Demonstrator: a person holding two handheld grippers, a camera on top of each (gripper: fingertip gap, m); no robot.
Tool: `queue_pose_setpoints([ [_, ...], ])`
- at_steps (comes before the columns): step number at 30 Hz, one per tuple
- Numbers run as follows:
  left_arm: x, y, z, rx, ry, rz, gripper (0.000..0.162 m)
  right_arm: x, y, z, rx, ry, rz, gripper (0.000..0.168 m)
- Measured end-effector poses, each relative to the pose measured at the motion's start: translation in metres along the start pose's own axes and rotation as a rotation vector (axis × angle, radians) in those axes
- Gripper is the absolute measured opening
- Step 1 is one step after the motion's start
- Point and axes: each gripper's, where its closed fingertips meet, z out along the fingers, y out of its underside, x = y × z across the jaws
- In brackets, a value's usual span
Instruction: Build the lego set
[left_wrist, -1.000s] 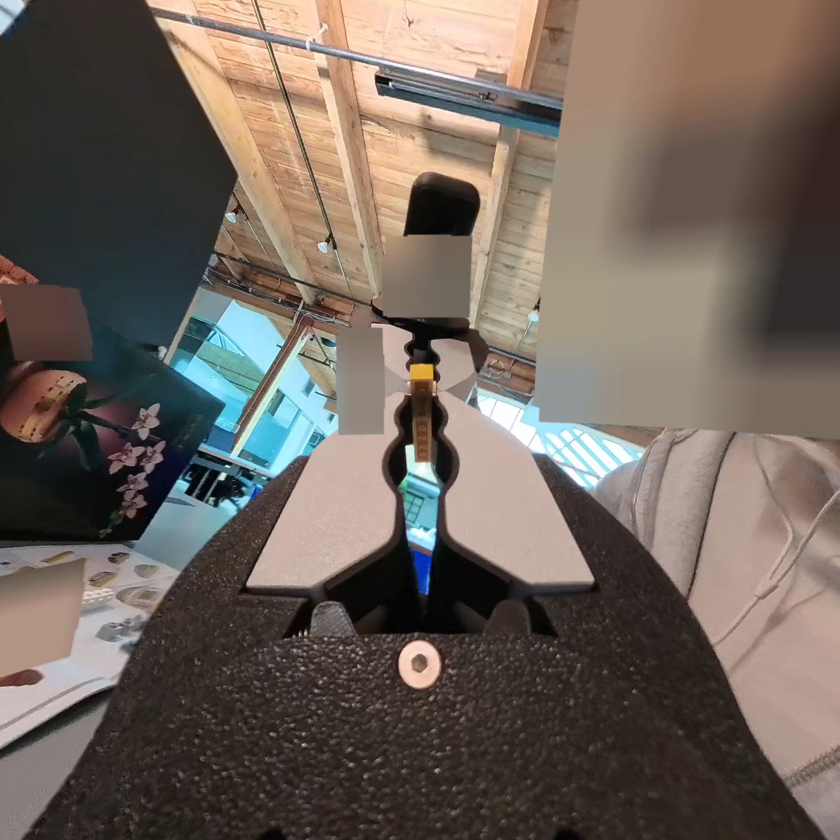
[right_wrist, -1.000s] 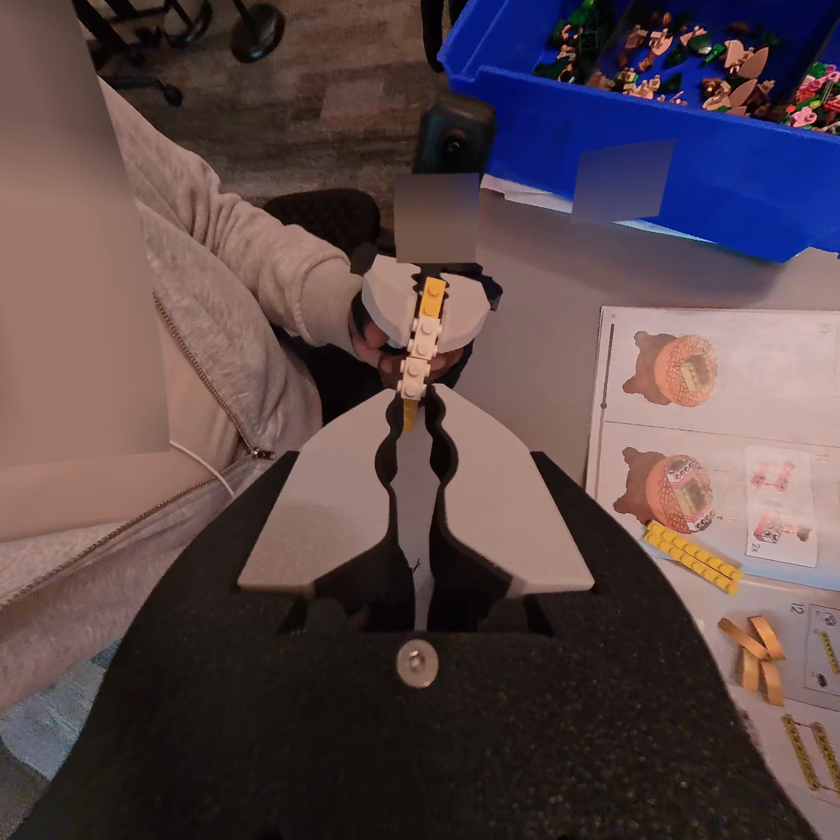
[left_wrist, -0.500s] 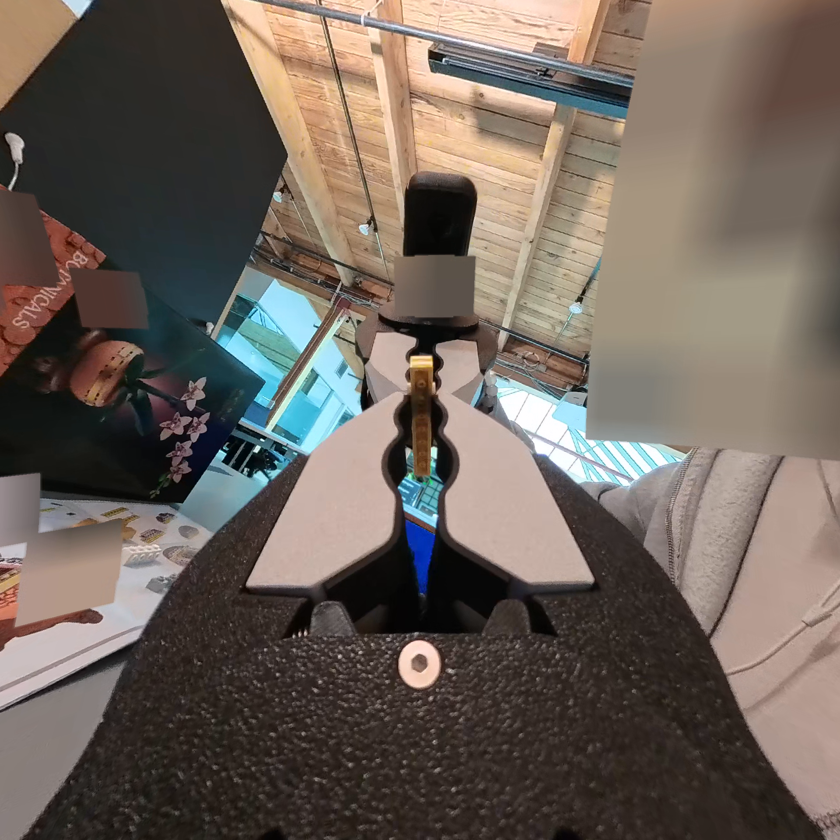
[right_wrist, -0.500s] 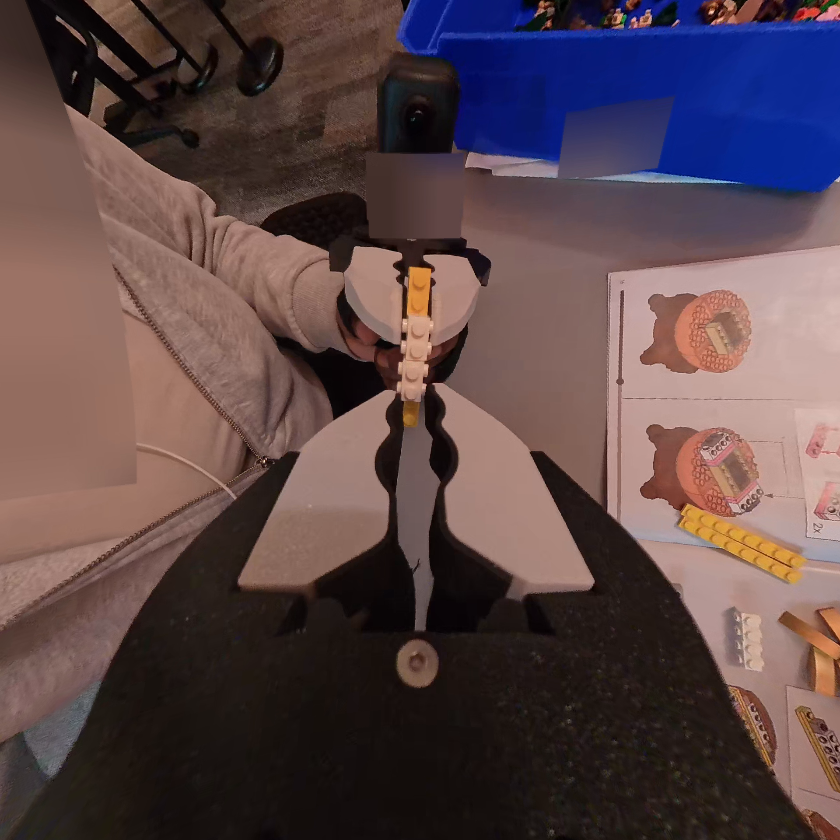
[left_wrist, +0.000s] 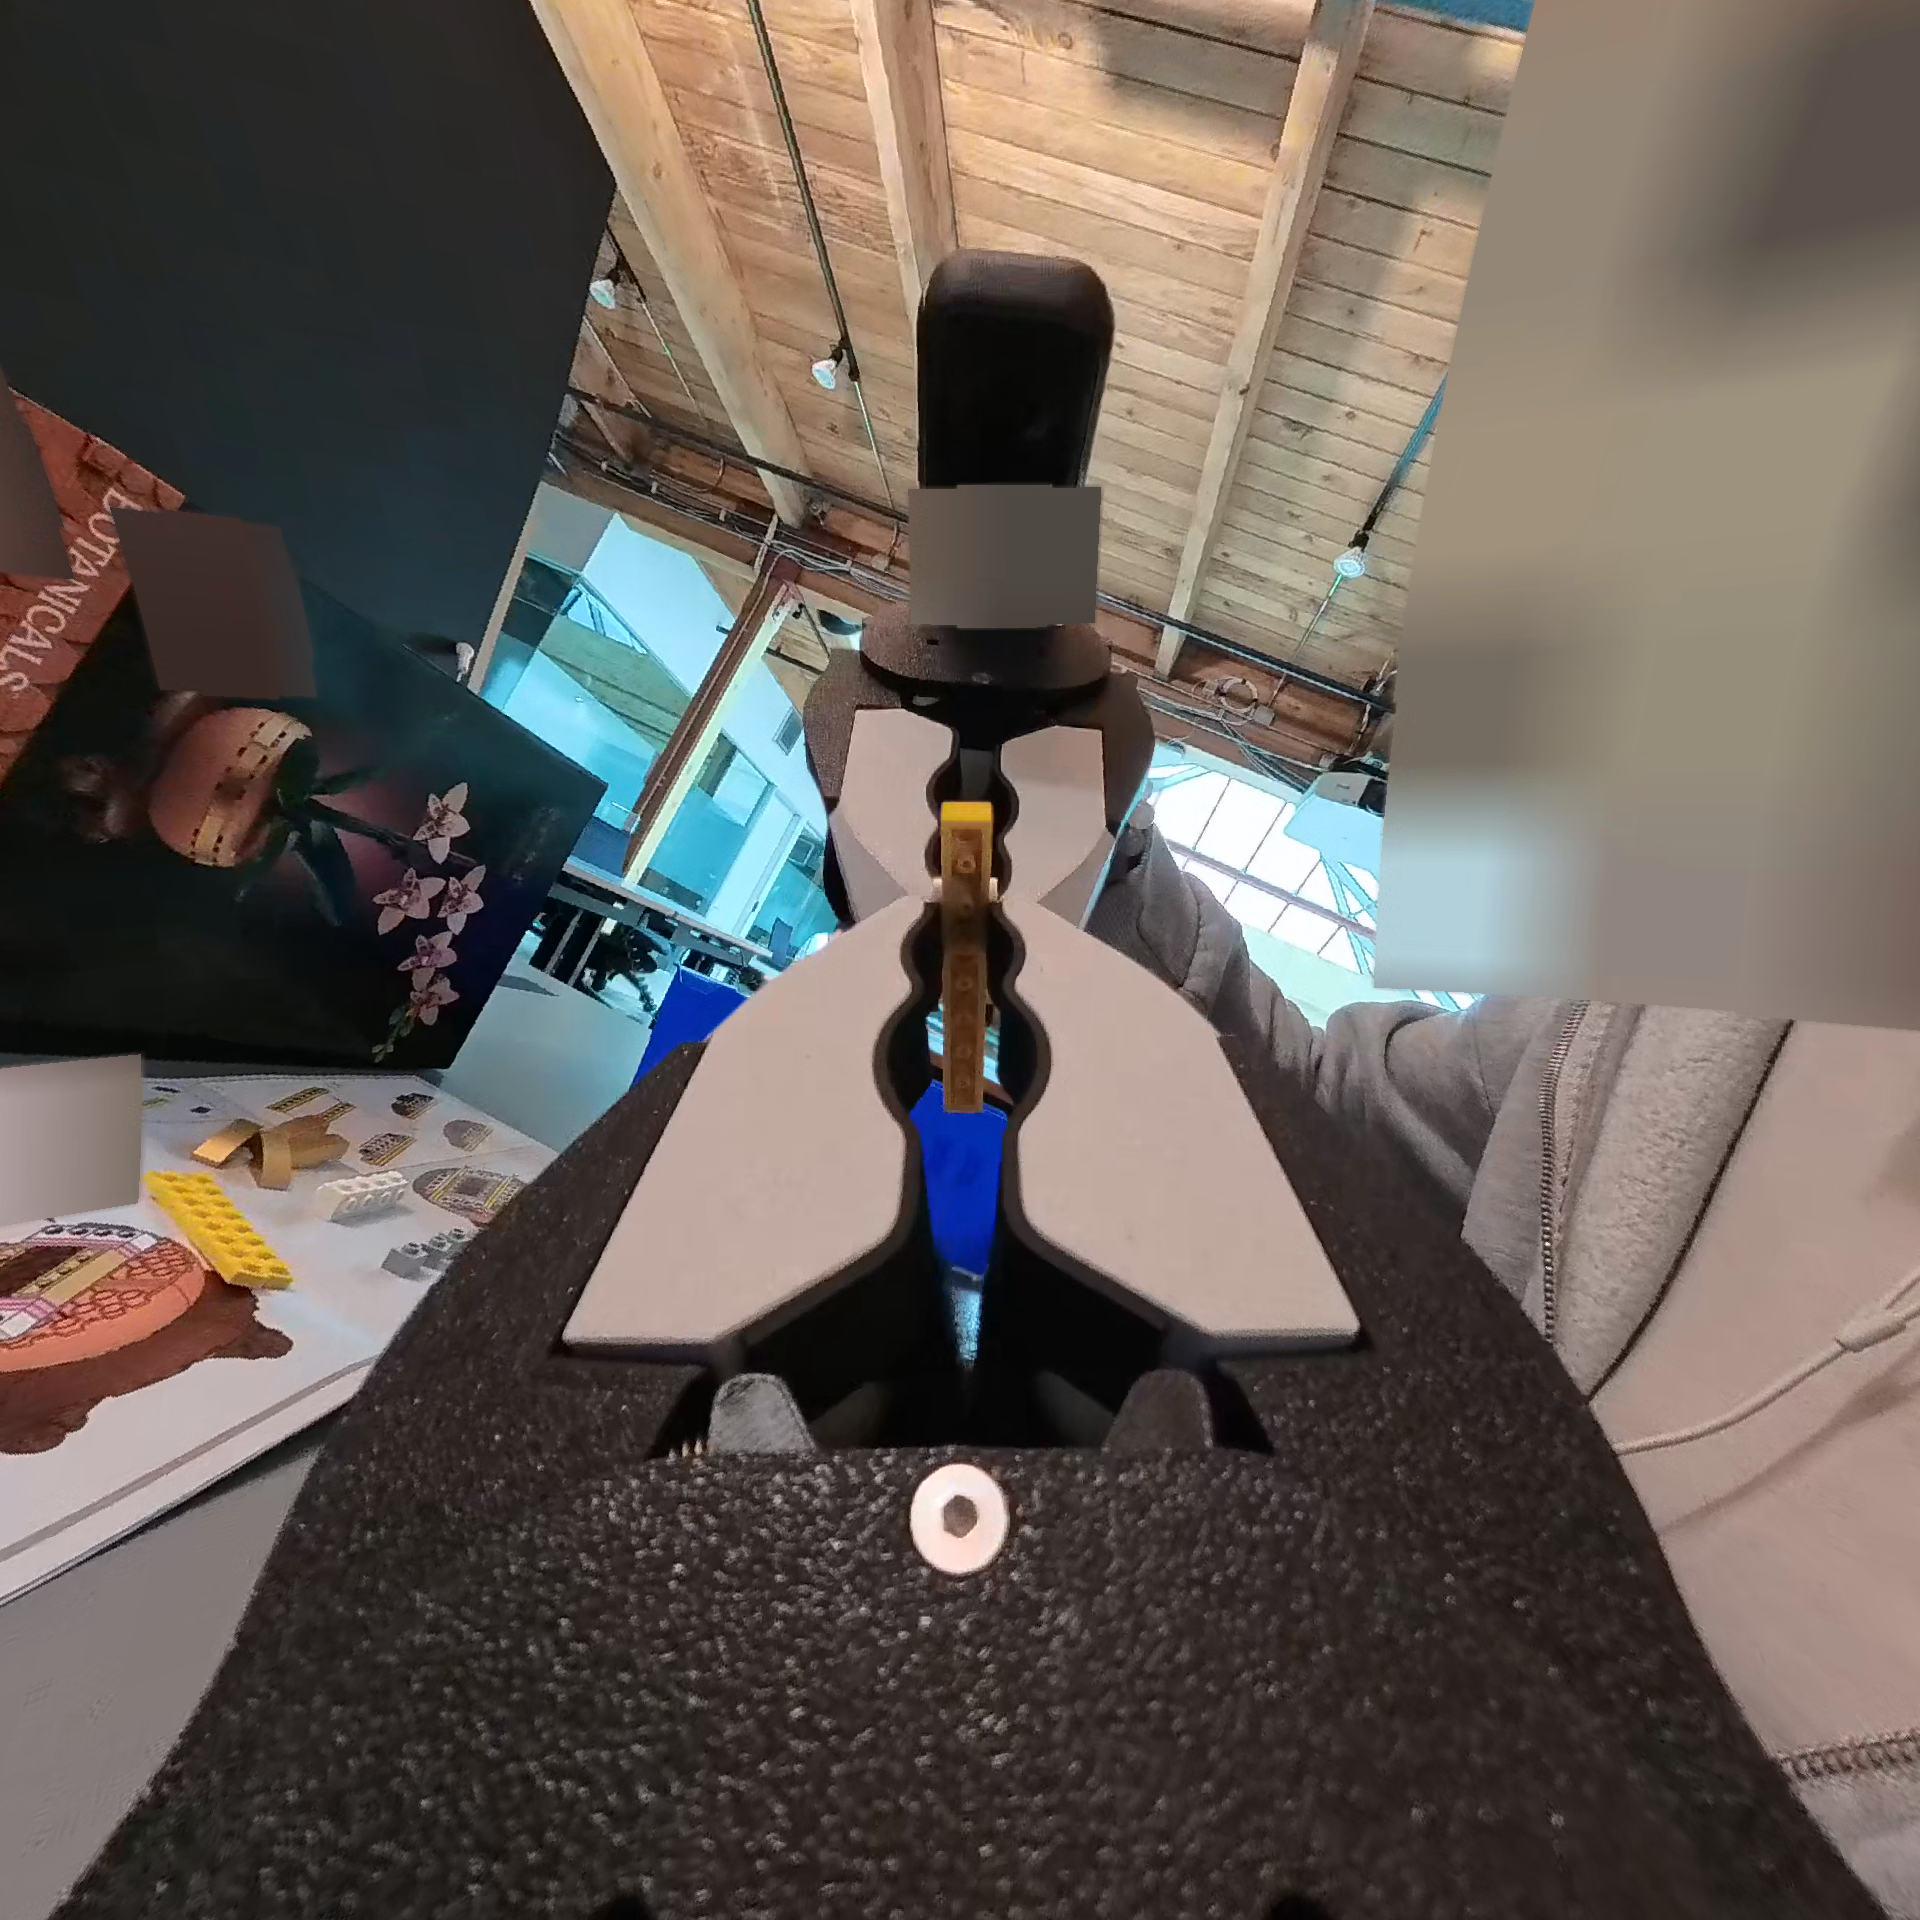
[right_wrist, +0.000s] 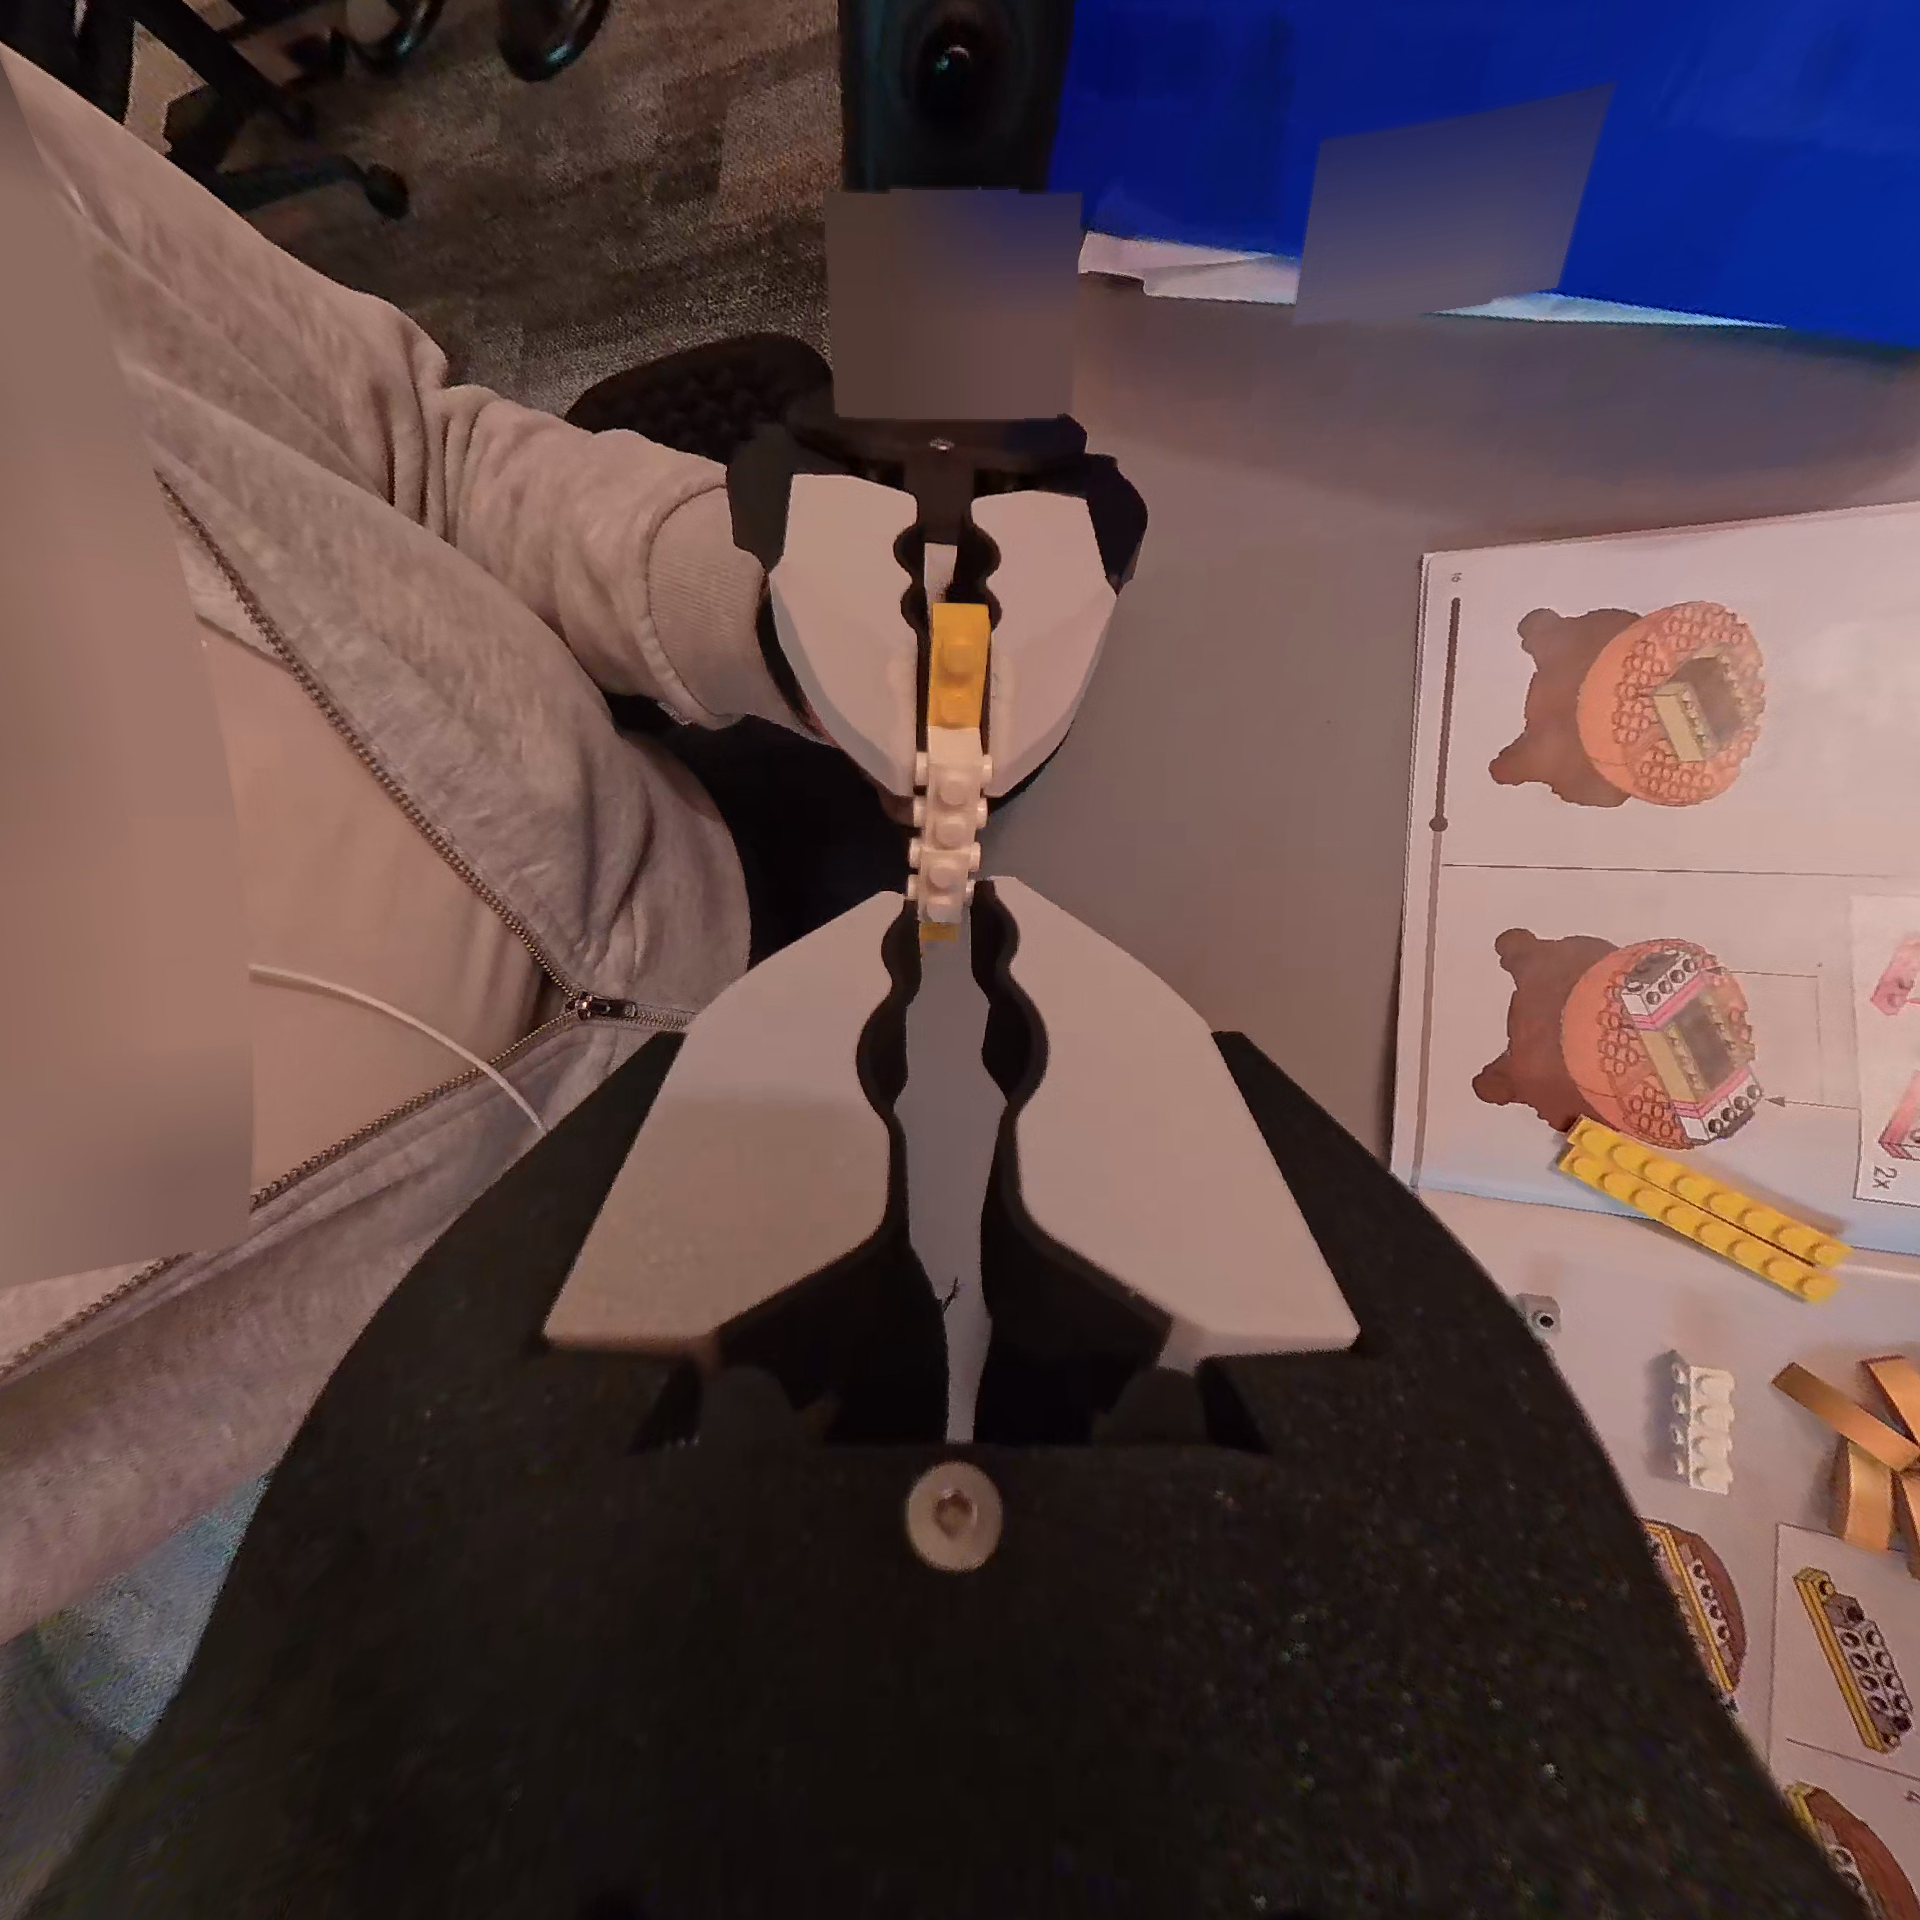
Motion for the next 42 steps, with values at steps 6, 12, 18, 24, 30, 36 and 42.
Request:
queue_pose_setpoints([
  [6,0.000,-0.003,0.000,0.031,0.007,-0.037,0.007,-0.001,-0.002,-0.001,0.005,-0.022,0.022,0.009],
  [12,-0.001,-0.005,0.001,0.085,0.017,-0.098,0.007,-0.001,-0.005,-0.005,0.016,-0.030,0.052,0.009],
  [18,-0.006,-0.019,0.012,0.198,0.038,-0.149,0.007,0.005,-0.015,-0.023,0.007,0.002,0.062,0.009],
  [24,-0.006,-0.047,0.049,0.341,0.155,-0.169,0.007,0.010,-0.030,-0.071,-0.102,0.086,0.062,0.009],
  [30,-0.006,-0.062,0.085,0.440,0.266,-0.170,0.007,0.013,-0.034,-0.112,-0.308,0.158,0.080,0.009],
  [36,-0.009,-0.072,0.101,0.519,0.321,-0.176,0.007,0.016,-0.039,-0.130,-0.400,0.203,0.098,0.010],
  [42,-0.013,-0.078,0.104,0.564,0.336,-0.174,0.007,0.019,-0.044,-0.132,-0.398,0.206,0.093,0.011],
])
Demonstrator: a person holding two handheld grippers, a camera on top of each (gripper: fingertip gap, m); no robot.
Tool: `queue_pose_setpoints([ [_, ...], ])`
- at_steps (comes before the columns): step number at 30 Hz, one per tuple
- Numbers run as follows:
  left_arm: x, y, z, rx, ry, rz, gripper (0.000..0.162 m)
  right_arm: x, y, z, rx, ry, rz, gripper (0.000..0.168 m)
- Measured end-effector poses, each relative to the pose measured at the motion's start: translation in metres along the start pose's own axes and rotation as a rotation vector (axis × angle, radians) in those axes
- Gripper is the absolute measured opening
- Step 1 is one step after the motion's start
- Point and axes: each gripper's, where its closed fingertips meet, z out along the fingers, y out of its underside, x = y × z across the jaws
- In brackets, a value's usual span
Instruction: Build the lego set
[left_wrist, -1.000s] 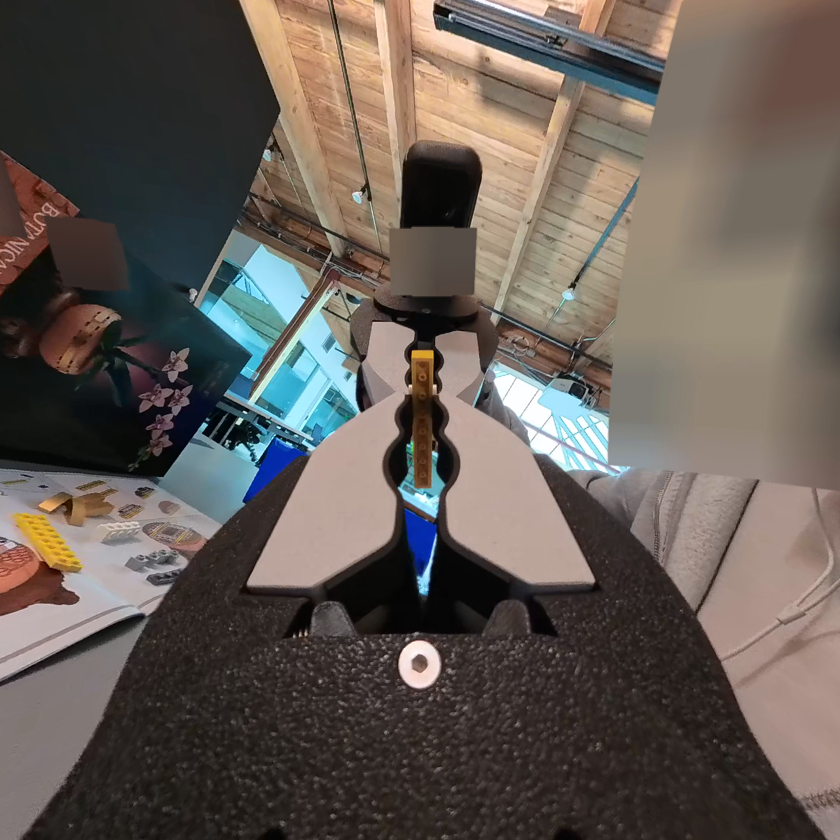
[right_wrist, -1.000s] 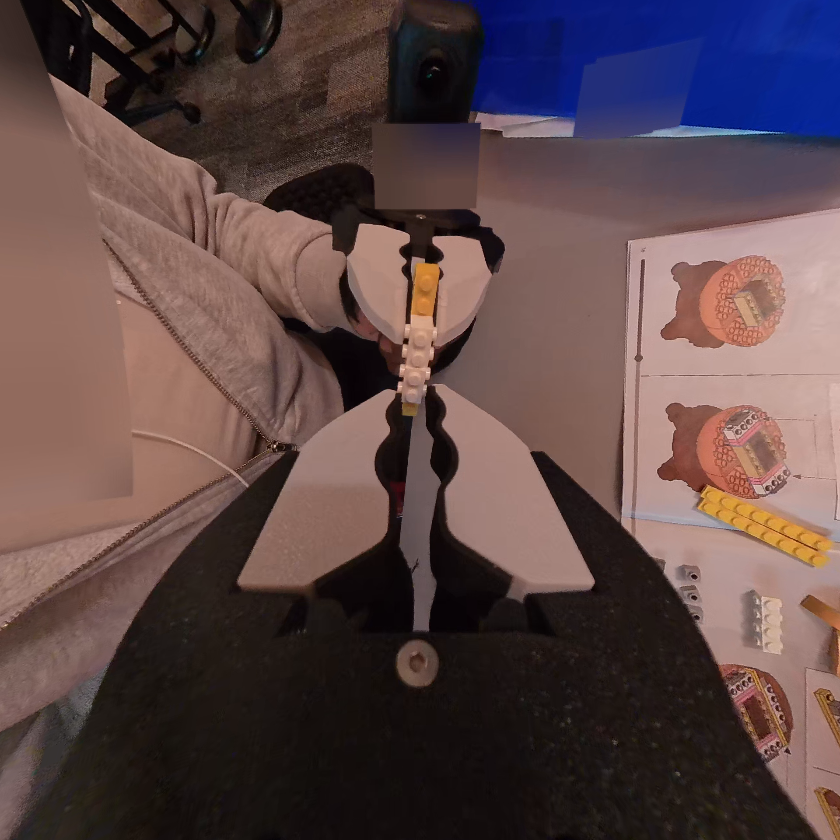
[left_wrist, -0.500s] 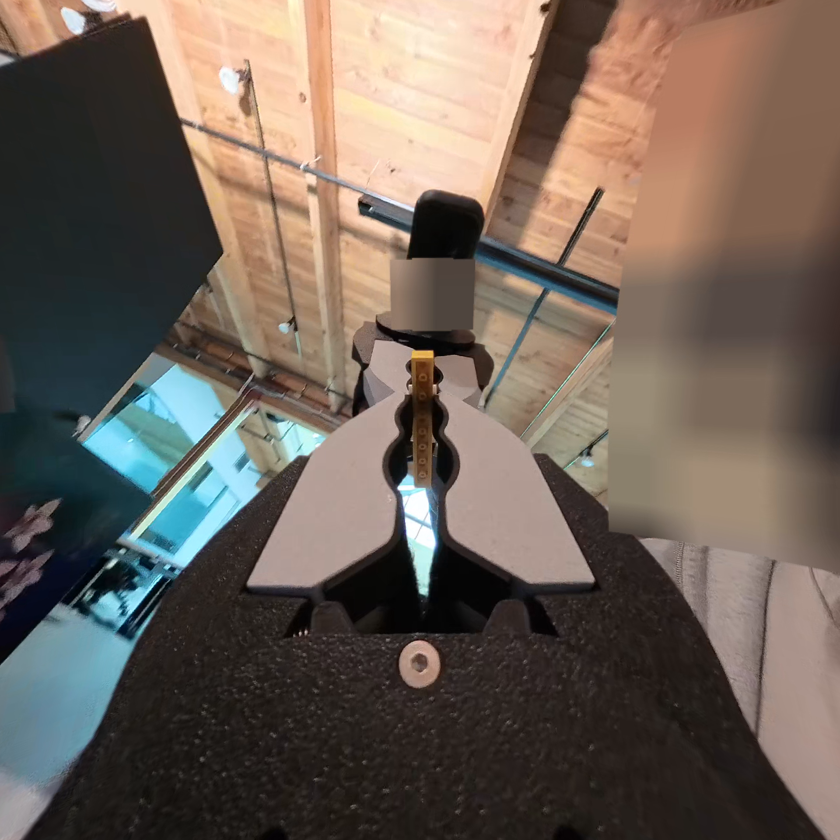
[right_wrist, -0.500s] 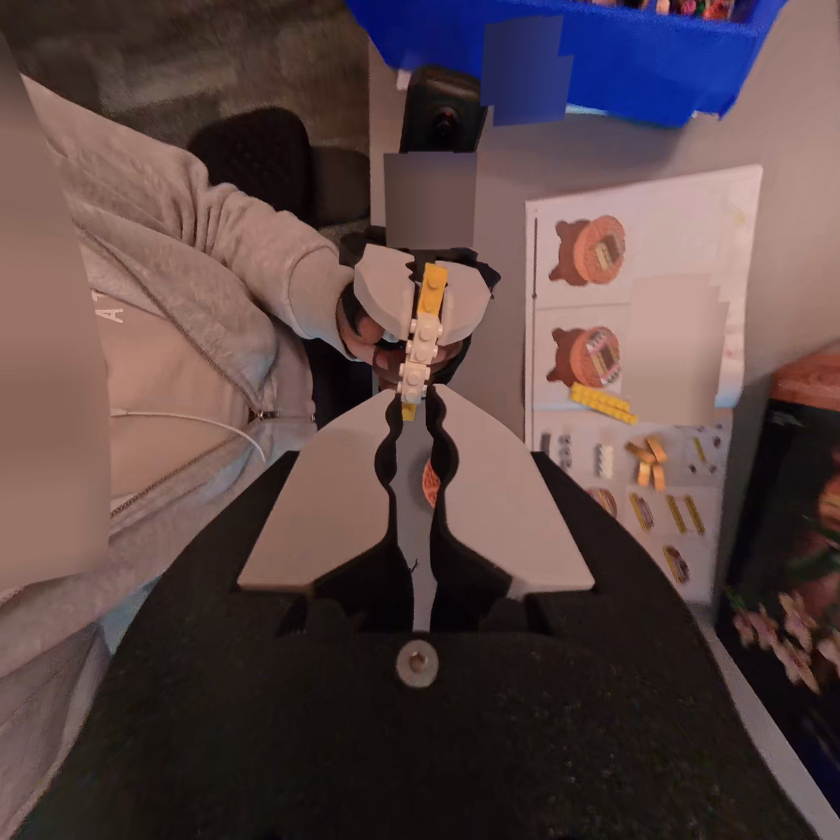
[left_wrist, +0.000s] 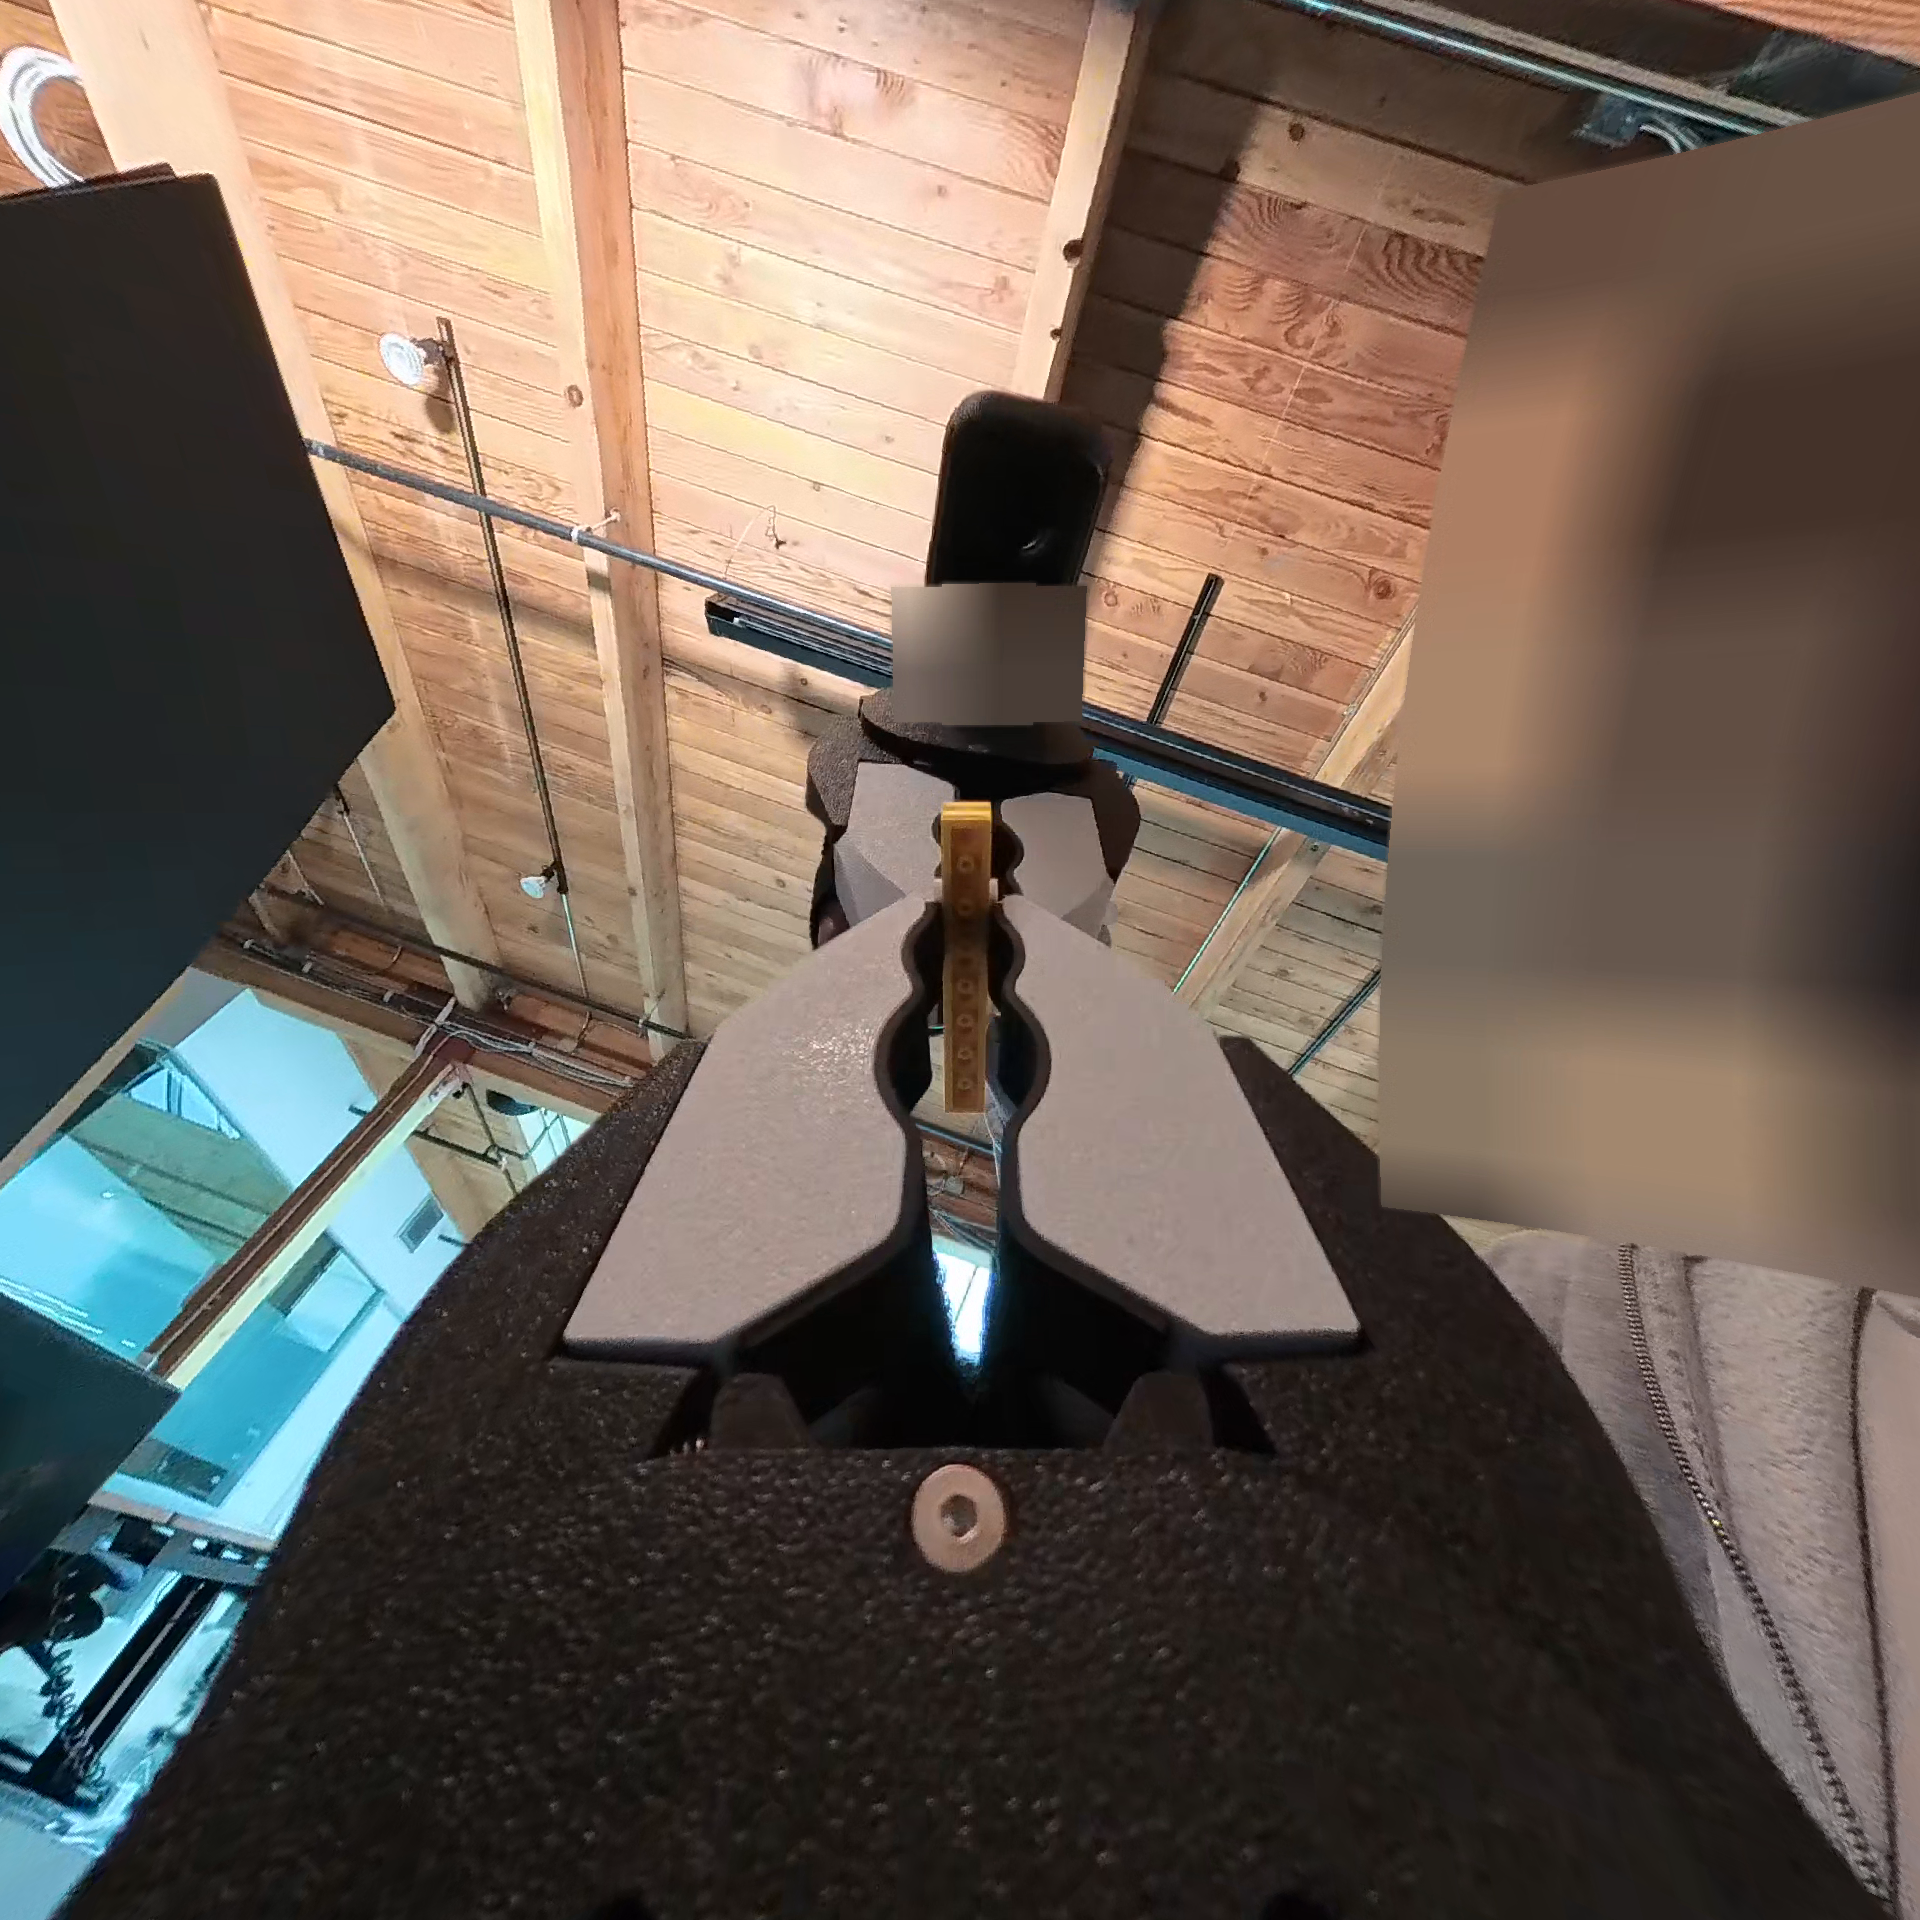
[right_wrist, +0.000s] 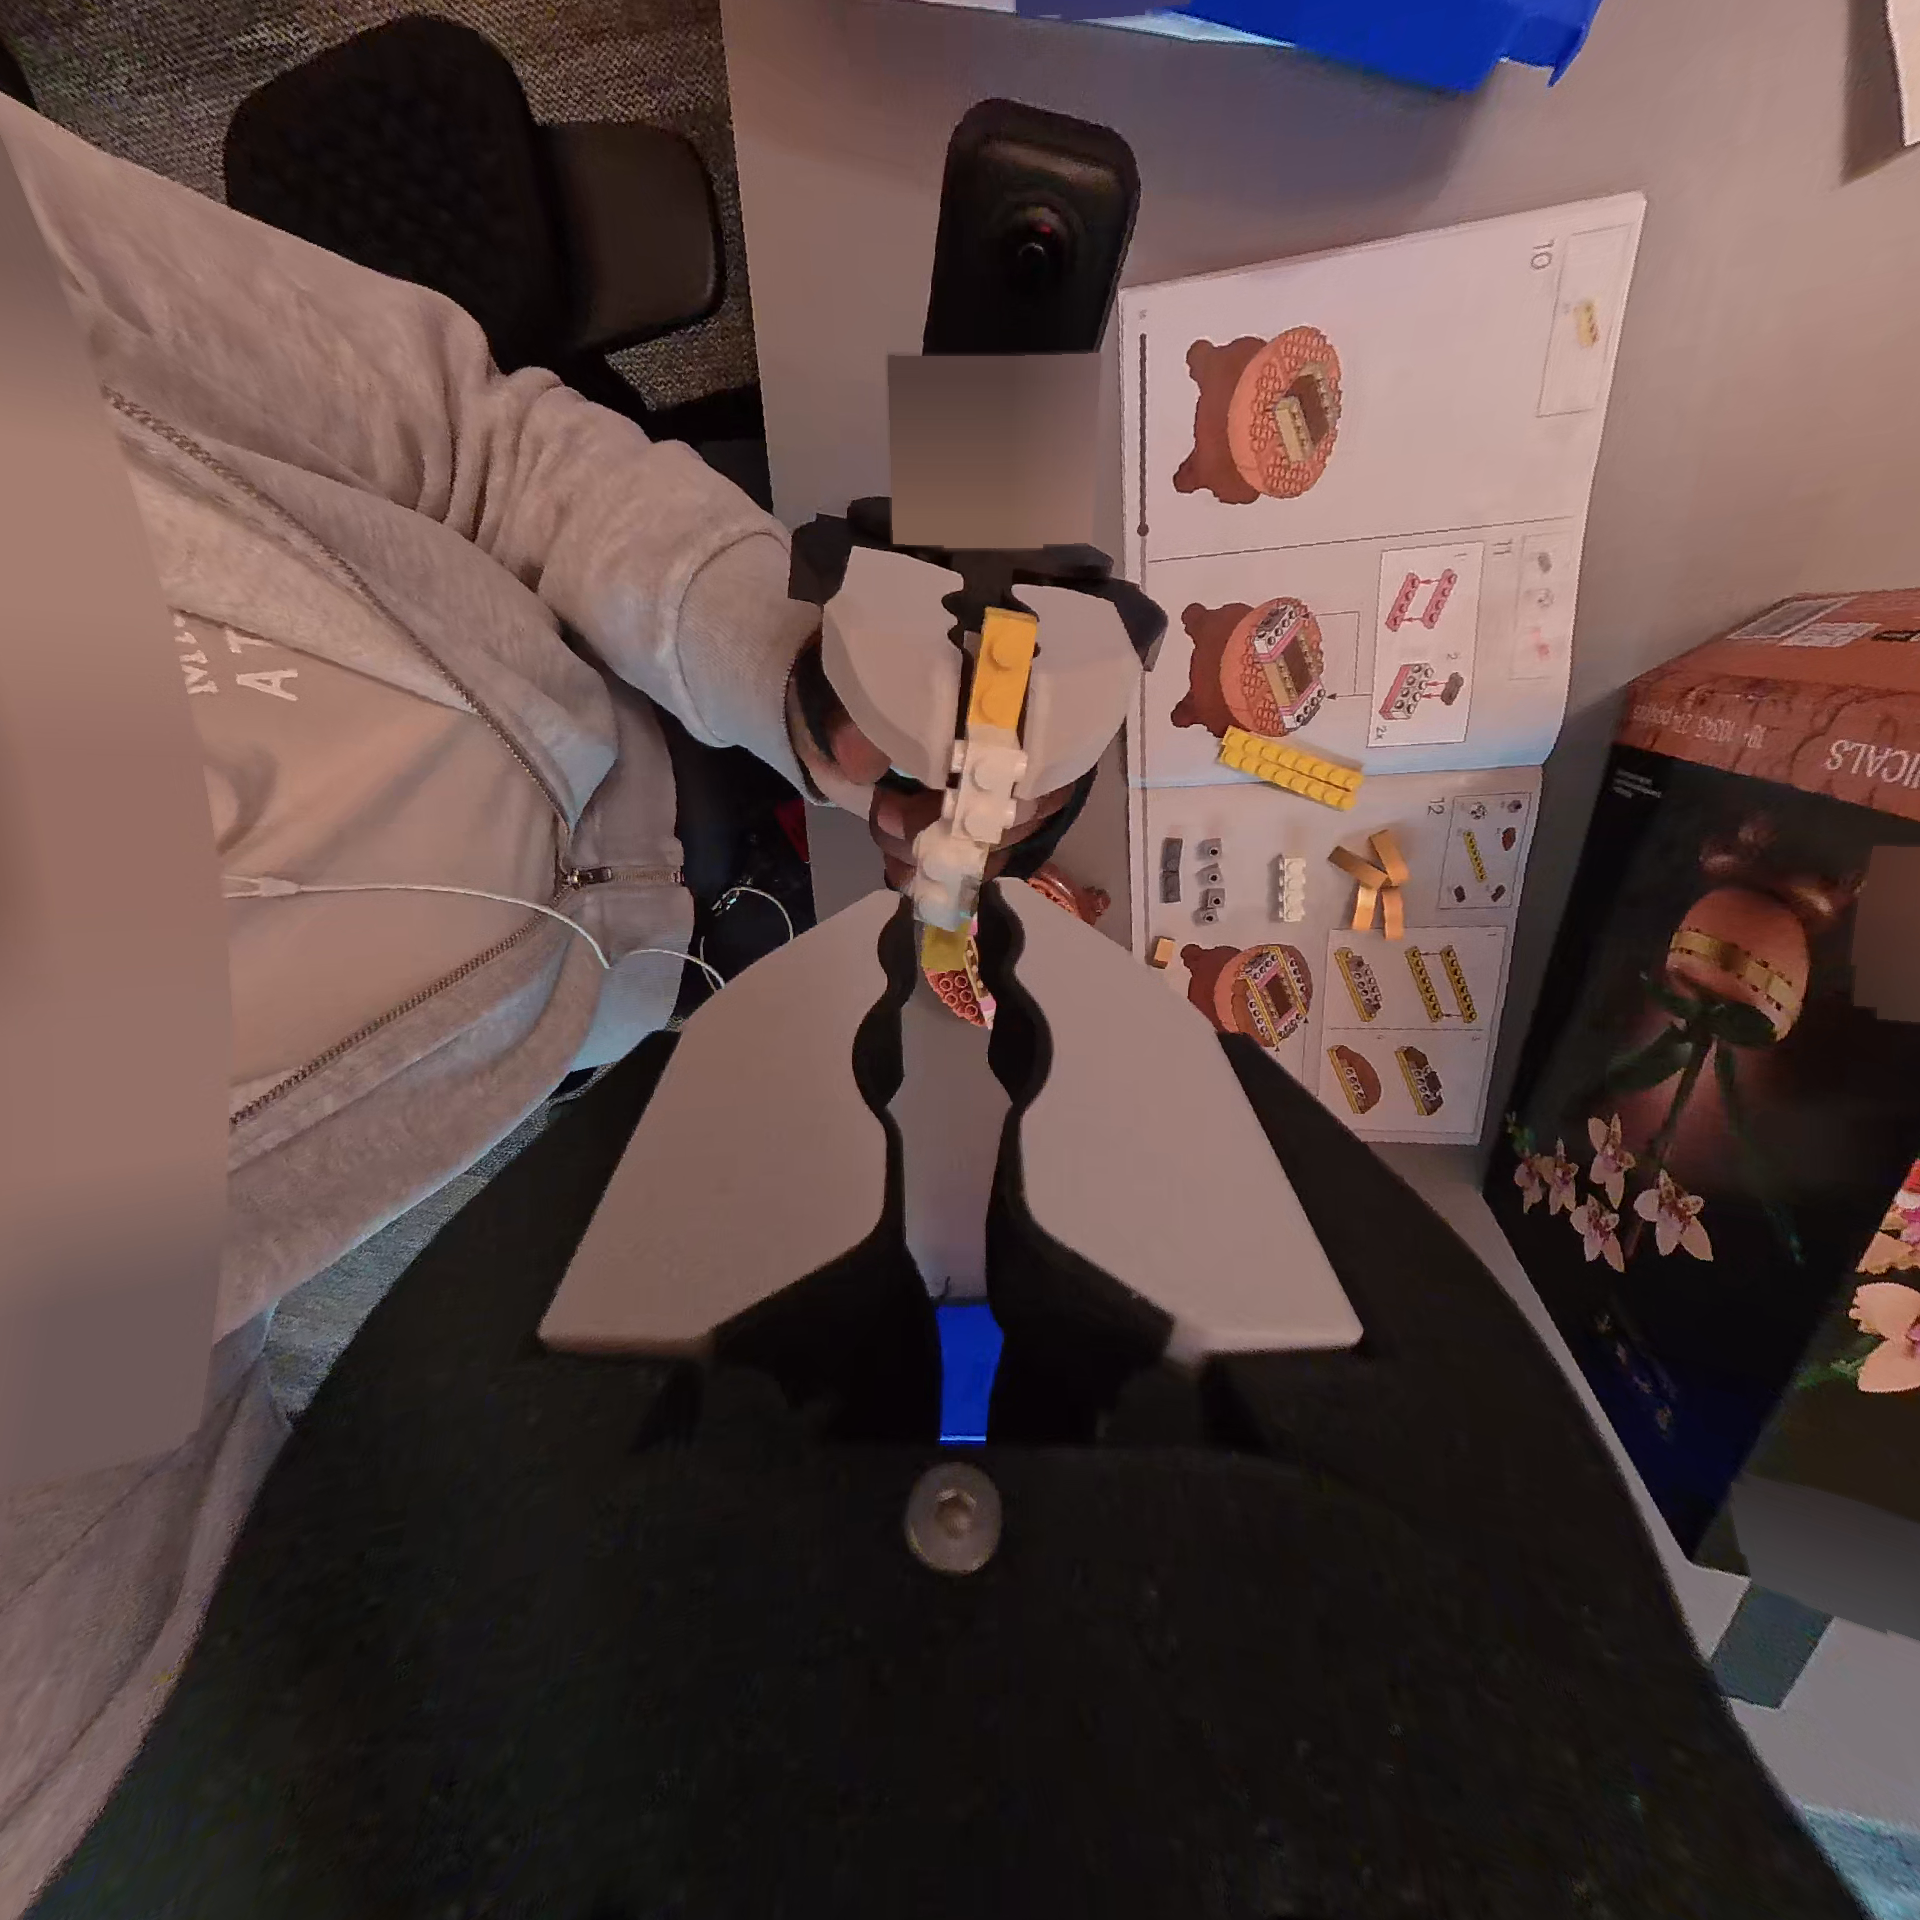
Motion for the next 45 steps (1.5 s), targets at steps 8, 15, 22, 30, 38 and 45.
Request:
queue_pose_setpoints([
  [8,0.0014,-0.0035,-0.0039,0.009,0.010,-0.007,0.007,-0.0009,-0.0027,0.0029,0.007,-0.068,0.010,0.011],
  [15,0.0005,-0.0034,-0.0040,0.019,0.027,-0.022,0.007,0.0008,-0.0025,0.0019,0.004,-0.094,0.026,0.011],
  [22,-0.0008,-0.0031,-0.0034,0.020,0.033,-0.029,0.007,0.0036,-0.0031,0.0000,0.017,-0.098,0.034,0.011],
  [30,-0.0029,-0.0022,-0.0035,0.021,0.030,-0.033,0.007,0.0031,-0.0033,-0.0007,0.021,-0.101,0.029,0.011],
  [38,-0.0038,-0.0012,-0.0023,0.024,0.035,-0.049,0.007,0.0047,-0.0025,-0.0019,0.021,-0.085,0.016,0.012],
  [45,-0.0031,-0.0002,0.0003,0.036,0.051,-0.084,0.007,0.0050,-0.0010,-0.0042,0.011,-0.057,-0.033,0.011],
])
